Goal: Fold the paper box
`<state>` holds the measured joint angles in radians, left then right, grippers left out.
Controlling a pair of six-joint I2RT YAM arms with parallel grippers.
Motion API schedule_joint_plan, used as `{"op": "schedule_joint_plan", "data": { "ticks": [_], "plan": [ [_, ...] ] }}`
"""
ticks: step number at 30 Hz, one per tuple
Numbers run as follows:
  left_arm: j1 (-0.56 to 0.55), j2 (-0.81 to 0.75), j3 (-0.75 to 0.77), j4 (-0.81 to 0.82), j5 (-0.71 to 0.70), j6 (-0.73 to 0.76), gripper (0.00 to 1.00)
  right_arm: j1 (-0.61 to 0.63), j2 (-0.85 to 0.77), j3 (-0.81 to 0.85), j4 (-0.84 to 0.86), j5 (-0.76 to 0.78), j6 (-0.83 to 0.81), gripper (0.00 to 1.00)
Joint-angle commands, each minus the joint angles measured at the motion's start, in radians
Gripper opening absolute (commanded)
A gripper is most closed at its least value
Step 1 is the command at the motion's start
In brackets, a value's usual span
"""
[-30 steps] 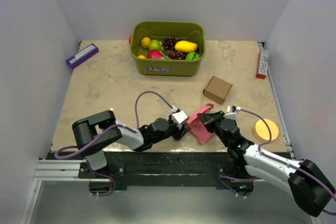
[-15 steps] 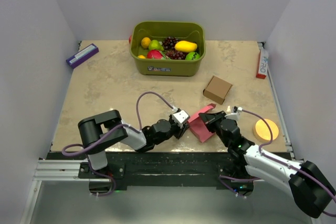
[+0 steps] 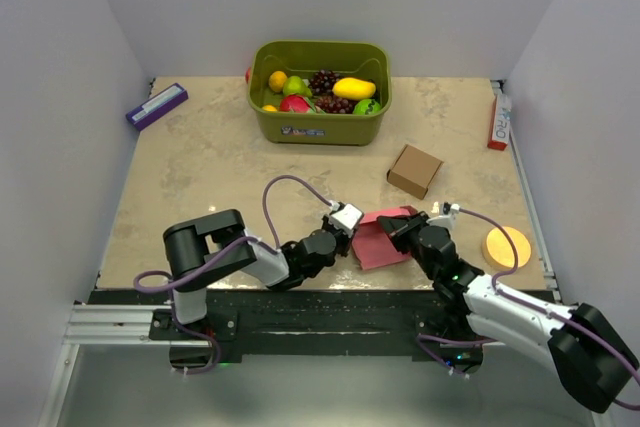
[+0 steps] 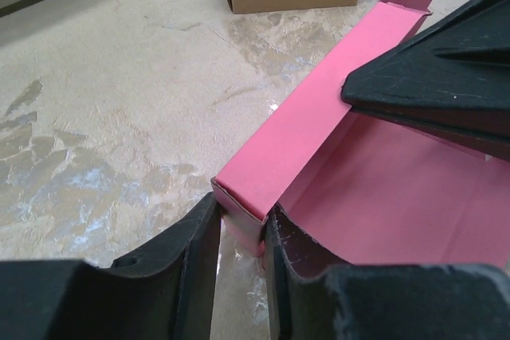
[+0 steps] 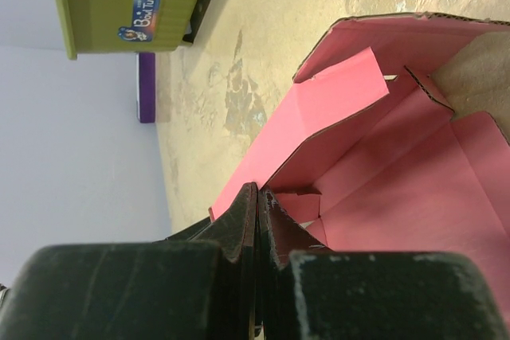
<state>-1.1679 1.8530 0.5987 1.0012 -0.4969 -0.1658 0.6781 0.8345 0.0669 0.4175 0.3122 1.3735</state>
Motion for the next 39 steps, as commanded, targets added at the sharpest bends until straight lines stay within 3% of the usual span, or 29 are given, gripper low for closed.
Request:
{"op": "schedule_joint_plan", "data": {
  "ticks": [1,3,10,15,17,18,20,21,25,28,31,36,39],
  "plan": [
    [-0.003,0.011,0.061,0.097,-0.074,-0.026,0.29,0.008,0.005,-0.001,-0.158,-0.033,-0.014,0.0],
    [-0.009,0.026,0.082,0.079,-0.084,-0.035,0.27,0.011,0.003,0.008,-0.177,-0.03,-0.001,0.0],
    [-0.055,0.09,0.185,-0.047,-0.326,-0.032,0.12,0.009,-0.015,0.042,-0.266,-0.009,0.047,0.0],
    [-0.065,0.117,0.19,-0.064,-0.387,-0.024,0.0,0.011,-0.029,0.088,-0.309,-0.001,0.018,0.01],
    [-0.064,0.089,0.17,-0.056,-0.387,-0.011,0.0,0.009,-0.063,0.108,-0.347,0.002,0.003,0.11],
    [-0.064,0.074,0.146,-0.053,-0.384,0.0,0.0,0.011,-0.078,0.116,-0.377,0.002,-0.019,0.23],
    [-0.061,0.014,0.112,-0.068,-0.362,0.015,0.0,0.009,-0.118,0.148,-0.414,0.004,-0.05,0.38],
    [-0.056,-0.012,0.08,-0.091,-0.317,0.009,0.0,0.009,-0.164,0.165,-0.471,0.004,-0.086,0.53],
    [0.016,-0.152,0.026,-0.291,-0.168,-0.116,0.0,0.009,-0.258,0.261,-0.606,-0.005,-0.227,0.76],
    [0.056,-0.242,0.018,-0.464,-0.095,-0.162,0.0,0.009,-0.27,0.356,-0.722,0.001,-0.347,0.82],
    [0.111,-0.305,0.021,-0.619,-0.008,-0.201,0.0,0.009,-0.227,0.439,-0.833,0.018,-0.453,0.83],
    [0.149,-0.382,0.009,-0.739,0.075,-0.198,0.0,0.009,-0.137,0.435,-0.791,-0.041,-0.632,0.83],
    [0.166,-0.406,0.007,-0.776,0.119,-0.196,0.0,0.014,-0.088,0.404,-0.737,-0.074,-0.654,0.83]
  ]
}}
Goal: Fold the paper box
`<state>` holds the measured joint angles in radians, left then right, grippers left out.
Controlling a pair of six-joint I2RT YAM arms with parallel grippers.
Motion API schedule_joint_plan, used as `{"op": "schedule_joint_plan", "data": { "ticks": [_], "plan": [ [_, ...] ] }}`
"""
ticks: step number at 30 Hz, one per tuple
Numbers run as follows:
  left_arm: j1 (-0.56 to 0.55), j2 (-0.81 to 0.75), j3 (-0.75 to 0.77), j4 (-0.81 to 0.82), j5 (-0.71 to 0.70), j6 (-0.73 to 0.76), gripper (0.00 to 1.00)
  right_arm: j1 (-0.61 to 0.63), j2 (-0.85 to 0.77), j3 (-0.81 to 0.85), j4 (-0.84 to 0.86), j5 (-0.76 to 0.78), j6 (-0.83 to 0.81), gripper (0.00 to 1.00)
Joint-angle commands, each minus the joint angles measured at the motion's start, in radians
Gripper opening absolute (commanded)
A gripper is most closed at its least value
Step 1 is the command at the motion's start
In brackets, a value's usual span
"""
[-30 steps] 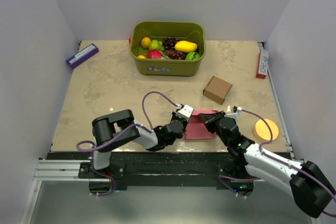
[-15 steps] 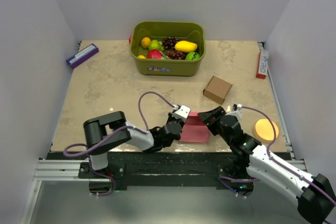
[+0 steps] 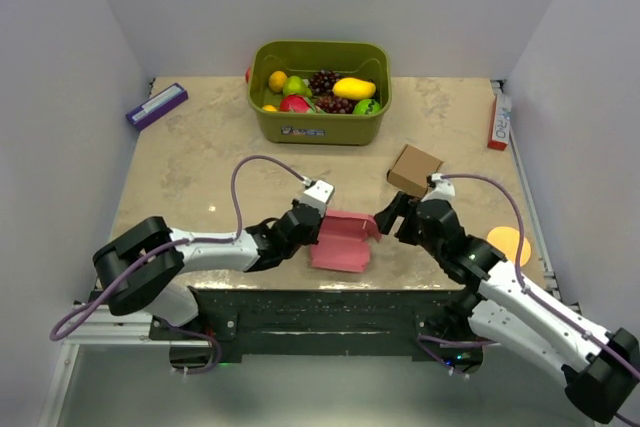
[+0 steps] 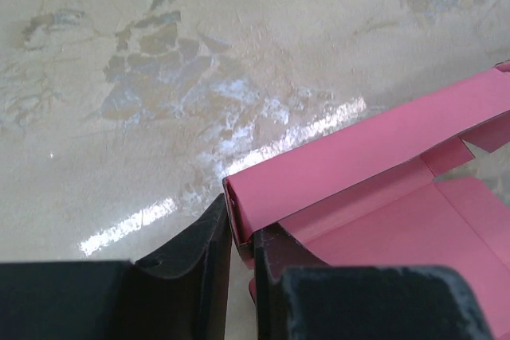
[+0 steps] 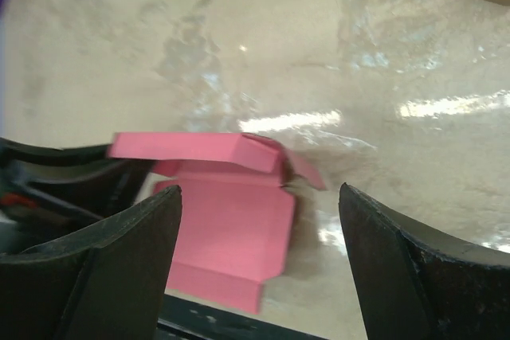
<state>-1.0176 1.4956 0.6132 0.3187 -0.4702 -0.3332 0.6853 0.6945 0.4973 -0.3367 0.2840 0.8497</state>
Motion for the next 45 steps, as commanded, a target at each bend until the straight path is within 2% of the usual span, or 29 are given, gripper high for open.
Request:
{"op": "schedule_joint_plan", "data": {
  "ticks": [1,8,15,18,19,22,23,26,31,35,39,45],
  "plan": [
    [0.027,-0.058,-0.009,-0.093,0.108,-0.033,0.0,0.01,0.06,-0.043,0.03,-0.051,-0.133,0.83],
    [0.047,-0.081,-0.017,-0.096,0.174,-0.041,0.0,0.042,0.117,-0.078,0.106,-0.062,-0.159,0.81],
    [0.059,-0.092,-0.03,-0.076,0.203,-0.059,0.0,0.1,0.197,-0.101,0.175,-0.023,-0.15,0.71],
    [0.059,-0.095,-0.038,-0.069,0.208,-0.061,0.0,0.131,0.233,-0.102,0.197,0.012,-0.135,0.56],
    [0.06,-0.095,-0.043,-0.058,0.209,-0.058,0.0,0.141,0.259,-0.092,0.196,0.024,-0.127,0.44],
    [0.059,-0.084,-0.033,-0.084,0.164,-0.049,0.0,0.183,0.305,-0.06,0.174,0.073,-0.091,0.23],
    [0.059,-0.078,-0.027,-0.098,0.122,-0.044,0.0,0.201,0.315,-0.052,0.159,0.09,-0.071,0.11],
    [0.056,-0.054,-0.001,-0.159,0.033,-0.033,0.0,0.22,0.338,-0.026,0.116,0.132,-0.022,0.0],
    [0.022,-0.006,0.049,-0.28,-0.143,-0.064,0.0,0.224,0.336,-0.011,0.065,0.175,0.028,0.0],
    [-0.045,0.067,0.118,-0.404,-0.338,-0.116,0.0,0.224,0.324,-0.011,0.039,0.193,0.045,0.0],
    [-0.053,0.133,0.161,-0.478,-0.383,-0.15,0.0,0.224,0.324,-0.009,0.028,0.199,0.054,0.0],
    [-0.053,0.12,0.145,-0.501,-0.432,-0.167,0.0,0.226,0.304,-0.016,0.004,0.216,0.071,0.0]
  ]
}}
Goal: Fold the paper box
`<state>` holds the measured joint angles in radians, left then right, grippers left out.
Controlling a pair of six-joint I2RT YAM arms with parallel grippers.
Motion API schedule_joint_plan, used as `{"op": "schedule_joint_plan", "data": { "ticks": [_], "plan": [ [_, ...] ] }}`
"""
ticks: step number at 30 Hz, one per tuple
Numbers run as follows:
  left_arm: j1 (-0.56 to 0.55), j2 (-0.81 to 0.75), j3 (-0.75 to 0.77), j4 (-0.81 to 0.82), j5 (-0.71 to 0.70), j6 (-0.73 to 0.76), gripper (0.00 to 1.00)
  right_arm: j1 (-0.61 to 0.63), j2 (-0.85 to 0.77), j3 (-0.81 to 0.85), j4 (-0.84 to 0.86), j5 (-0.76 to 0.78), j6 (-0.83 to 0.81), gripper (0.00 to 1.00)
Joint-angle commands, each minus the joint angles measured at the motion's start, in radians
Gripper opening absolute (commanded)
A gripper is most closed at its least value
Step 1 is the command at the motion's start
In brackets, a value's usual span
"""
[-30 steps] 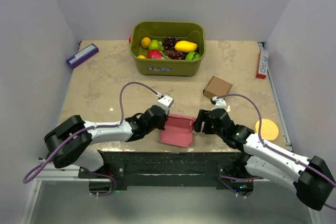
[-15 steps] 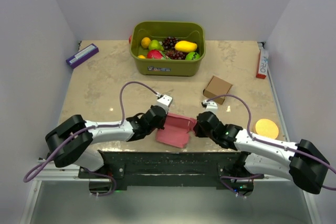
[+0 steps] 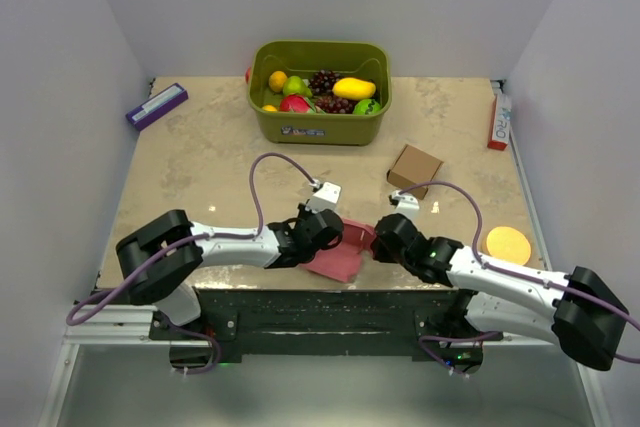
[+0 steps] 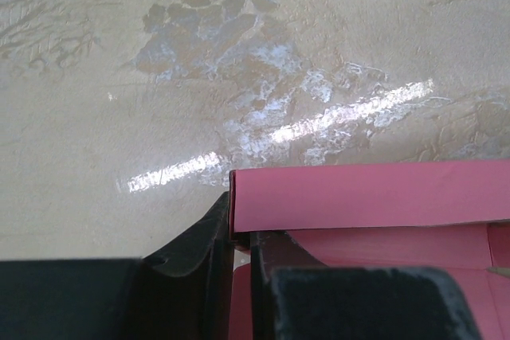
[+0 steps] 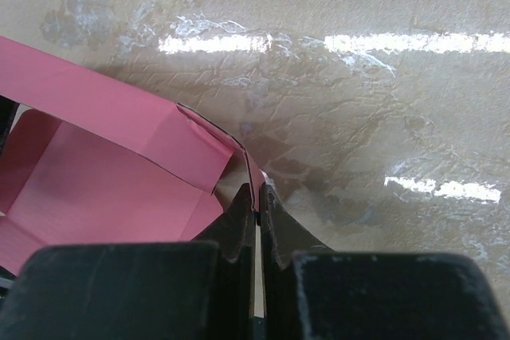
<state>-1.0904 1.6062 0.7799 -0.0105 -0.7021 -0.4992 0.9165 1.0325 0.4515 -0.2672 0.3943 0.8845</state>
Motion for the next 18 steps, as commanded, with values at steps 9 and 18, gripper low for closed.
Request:
{"op": "schedule_joint_plan", "data": {
  "ticks": [9,18],
  "plan": [
    [0.018,-0.023,-0.036,-0.122,-0.082,0.001,0.08,-0.007,-0.045,0.015,-0.038,0.084,0.042,0.0],
    [0.018,-0.244,-0.114,-0.006,0.088,0.094,0.51,-0.007,-0.061,0.024,-0.012,0.09,0.01,0.0]
  ]
}}
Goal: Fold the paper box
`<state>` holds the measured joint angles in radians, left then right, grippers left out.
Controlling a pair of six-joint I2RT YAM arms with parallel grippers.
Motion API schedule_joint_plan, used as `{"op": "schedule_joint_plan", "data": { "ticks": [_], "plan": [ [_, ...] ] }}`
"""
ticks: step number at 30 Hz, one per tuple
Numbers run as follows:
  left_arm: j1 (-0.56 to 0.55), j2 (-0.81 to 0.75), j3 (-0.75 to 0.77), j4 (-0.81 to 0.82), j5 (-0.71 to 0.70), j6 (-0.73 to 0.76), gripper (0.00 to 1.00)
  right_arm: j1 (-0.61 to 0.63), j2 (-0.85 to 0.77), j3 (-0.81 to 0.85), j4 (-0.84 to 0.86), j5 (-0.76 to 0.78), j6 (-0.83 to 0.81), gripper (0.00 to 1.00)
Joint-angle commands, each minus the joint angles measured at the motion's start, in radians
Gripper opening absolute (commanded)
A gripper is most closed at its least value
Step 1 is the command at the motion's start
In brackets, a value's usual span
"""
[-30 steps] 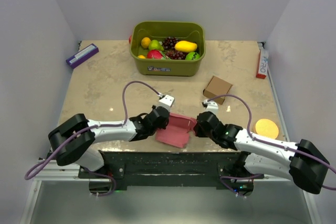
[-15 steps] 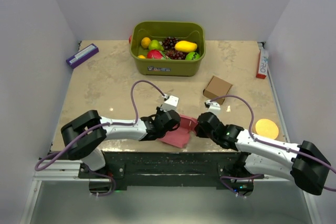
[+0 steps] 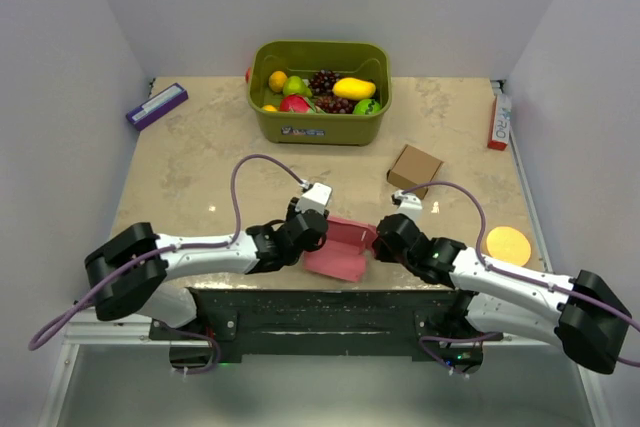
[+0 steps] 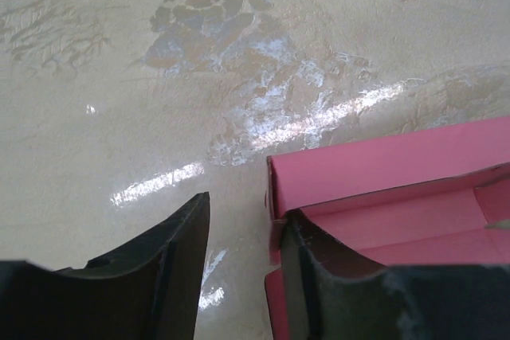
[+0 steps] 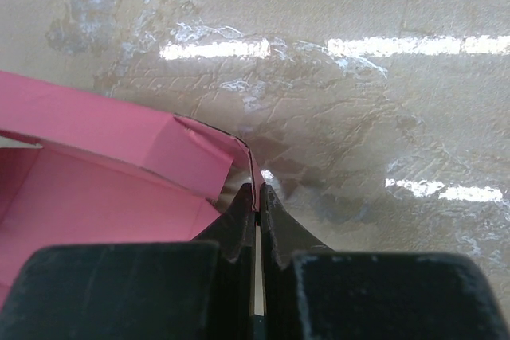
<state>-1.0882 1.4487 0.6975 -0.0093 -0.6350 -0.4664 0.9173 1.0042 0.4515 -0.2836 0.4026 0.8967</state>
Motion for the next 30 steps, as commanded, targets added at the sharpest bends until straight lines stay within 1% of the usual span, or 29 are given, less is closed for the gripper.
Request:
{"op": "schedule_joint_plan", "data": {
  "ticks": [1,3,5,7,8,9,10,13,14,16,18,20,23,24,27,29,30],
  "plan": [
    [0.016,-0.097,-0.035,-0.008,0.032,0.063,0.55,-0.006,-0.036,0.024,0.009,0.085,-0.011,0.0],
    [0.016,-0.134,-0.042,-0.017,0.063,0.063,0.63,-0.008,-0.044,0.024,0.015,0.087,-0.025,0.0],
    [0.017,-0.175,-0.044,-0.032,0.092,0.048,0.66,-0.008,-0.049,0.021,0.035,0.088,-0.047,0.0],
    [0.019,-0.212,-0.05,-0.038,0.119,0.04,0.73,-0.008,-0.049,0.016,0.047,0.094,-0.064,0.0],
    [0.022,-0.252,-0.052,-0.035,0.154,0.037,0.76,-0.008,-0.049,0.016,0.055,0.107,-0.07,0.0],
    [0.024,-0.273,-0.058,-0.029,0.173,0.038,0.8,-0.008,-0.044,0.021,0.058,0.111,-0.073,0.0],
    [0.027,-0.293,-0.061,-0.027,0.193,0.038,0.82,-0.008,-0.035,0.023,0.063,0.119,-0.082,0.0],
    [0.059,-0.359,-0.061,-0.032,0.261,0.035,0.89,-0.009,-0.026,0.023,0.093,0.125,-0.111,0.0],
    [0.086,-0.384,-0.061,-0.032,0.288,0.026,0.92,-0.006,-0.024,0.018,0.127,0.125,-0.122,0.0],
    [0.12,-0.395,-0.058,-0.032,0.308,0.014,0.94,-0.008,-0.021,0.003,0.162,0.131,-0.154,0.0],
    [0.18,-0.384,-0.044,-0.024,0.345,-0.006,0.95,-0.009,-0.003,-0.008,0.217,0.133,-0.182,0.0],
    [0.233,-0.354,-0.02,-0.014,0.386,-0.026,0.96,-0.008,0.019,-0.011,0.257,0.128,-0.225,0.0],
    [0.281,-0.302,0.005,-0.008,0.428,-0.034,0.96,-0.008,0.034,-0.019,0.314,0.111,-0.275,0.0],
    [0.293,-0.288,0.026,0.032,0.439,-0.035,0.96,-0.006,0.042,-0.026,0.333,0.101,-0.295,0.0],
    [0.343,-0.24,0.04,0.075,0.48,-0.049,0.97,-0.005,0.062,-0.024,0.35,0.088,-0.317,0.0],
    [0.388,-0.219,0.034,0.107,0.529,-0.076,0.97,-0.006,0.071,-0.019,0.344,0.085,-0.318,0.09],
    [0.402,-0.211,0.03,0.149,0.55,-0.084,0.97,-0.005,0.073,-0.016,0.343,0.079,-0.318,0.17]
  ]
}}
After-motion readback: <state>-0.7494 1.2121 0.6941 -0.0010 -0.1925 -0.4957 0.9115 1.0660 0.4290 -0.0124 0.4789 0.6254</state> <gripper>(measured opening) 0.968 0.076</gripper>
